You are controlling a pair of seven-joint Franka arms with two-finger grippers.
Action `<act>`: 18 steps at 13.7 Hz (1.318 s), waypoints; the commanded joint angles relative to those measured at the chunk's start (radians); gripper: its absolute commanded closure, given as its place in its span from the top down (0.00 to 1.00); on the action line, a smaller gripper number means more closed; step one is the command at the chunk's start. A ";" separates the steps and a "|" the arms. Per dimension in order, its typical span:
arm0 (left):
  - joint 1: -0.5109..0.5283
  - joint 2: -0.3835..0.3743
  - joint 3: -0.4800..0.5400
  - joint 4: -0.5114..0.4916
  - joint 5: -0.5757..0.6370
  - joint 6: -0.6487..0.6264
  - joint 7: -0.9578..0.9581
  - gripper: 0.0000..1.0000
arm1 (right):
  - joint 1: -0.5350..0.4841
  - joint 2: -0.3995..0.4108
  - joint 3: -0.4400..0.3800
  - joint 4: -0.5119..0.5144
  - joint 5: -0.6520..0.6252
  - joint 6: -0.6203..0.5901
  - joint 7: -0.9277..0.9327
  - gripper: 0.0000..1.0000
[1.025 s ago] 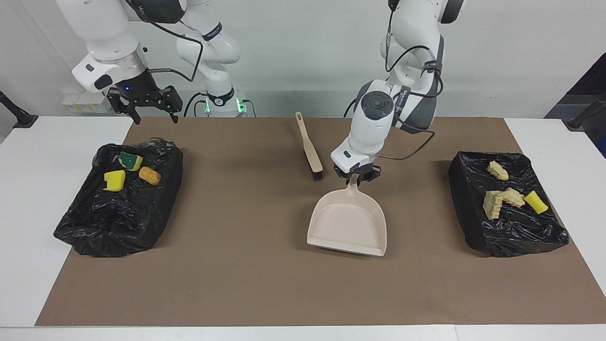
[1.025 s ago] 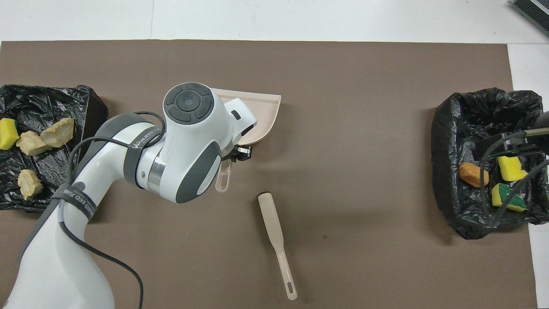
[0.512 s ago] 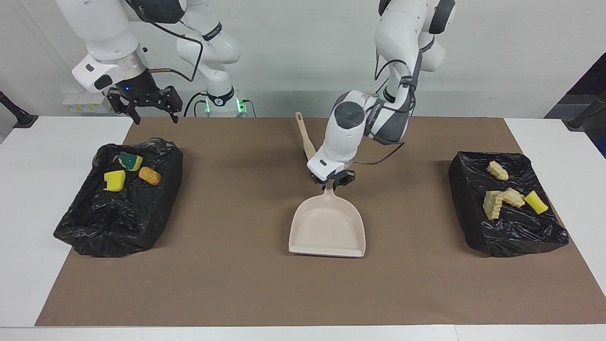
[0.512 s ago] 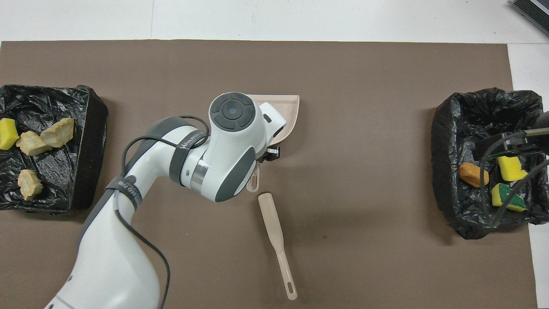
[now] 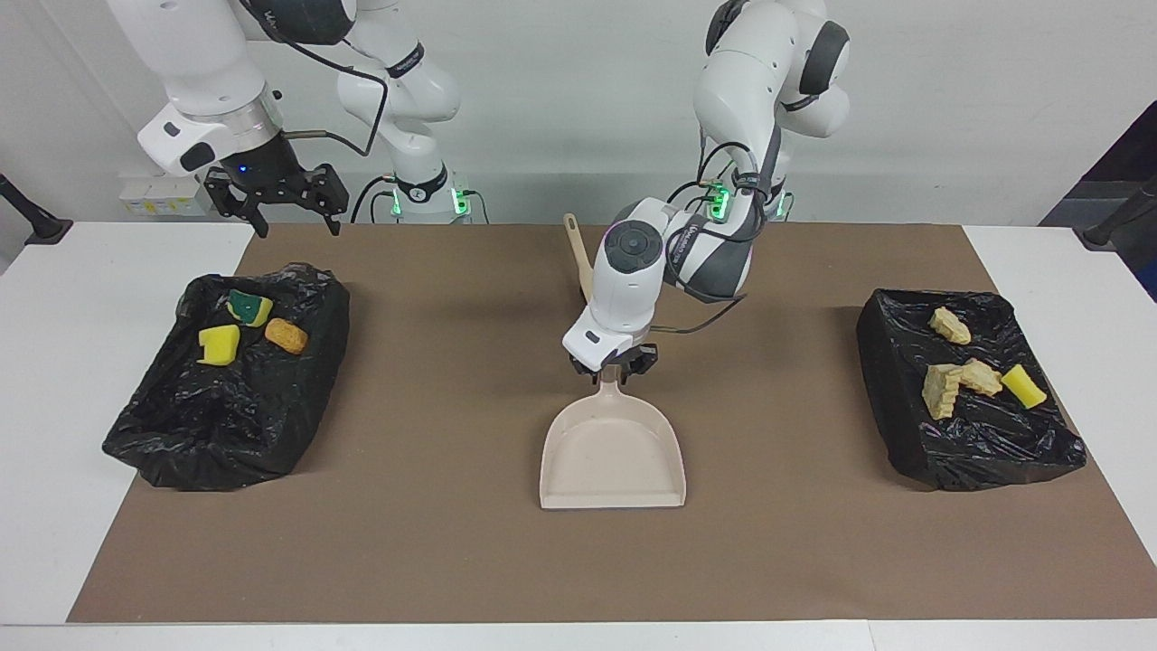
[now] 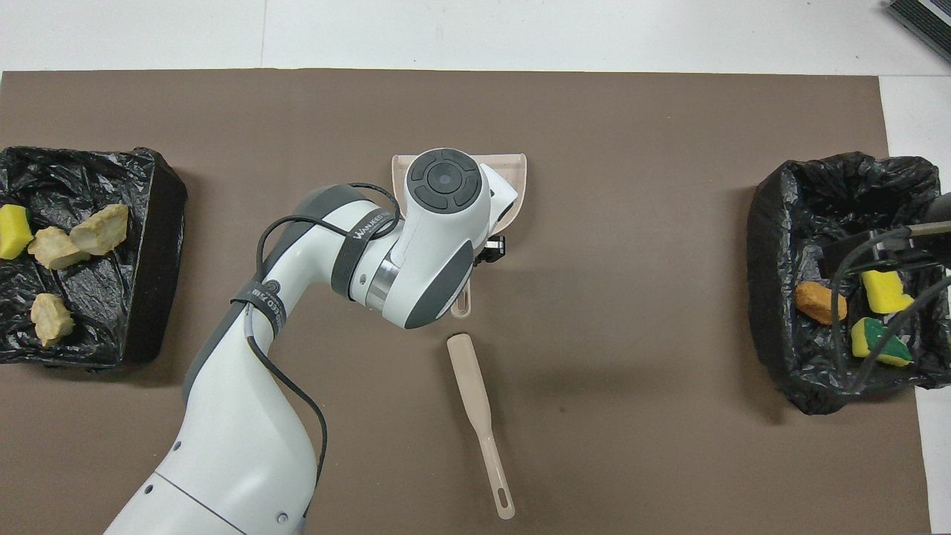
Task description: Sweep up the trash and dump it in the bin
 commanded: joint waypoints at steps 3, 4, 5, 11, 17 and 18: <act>0.094 -0.226 0.020 -0.163 0.071 -0.011 0.118 1.00 | -0.007 -0.008 0.004 -0.007 0.016 -0.002 0.010 1.00; 0.126 -0.290 0.020 -0.210 0.071 -0.012 0.165 1.00 | -0.007 -0.008 0.004 -0.007 0.016 -0.002 0.010 1.00; 0.159 -0.352 0.020 -0.249 0.071 -0.018 0.205 1.00 | -0.007 -0.008 0.004 -0.007 0.016 -0.002 0.010 1.00; 0.336 -0.590 0.029 -0.197 0.066 -0.260 0.435 1.00 | -0.007 -0.008 0.004 -0.007 0.016 -0.002 0.010 1.00; 0.517 -0.558 0.028 0.032 0.017 -0.529 0.685 1.00 | -0.007 -0.008 0.004 -0.007 0.016 -0.002 0.010 1.00; 0.540 -0.552 0.026 0.038 0.010 -0.538 0.687 1.00 | -0.007 -0.008 0.004 -0.007 0.016 -0.002 0.010 1.00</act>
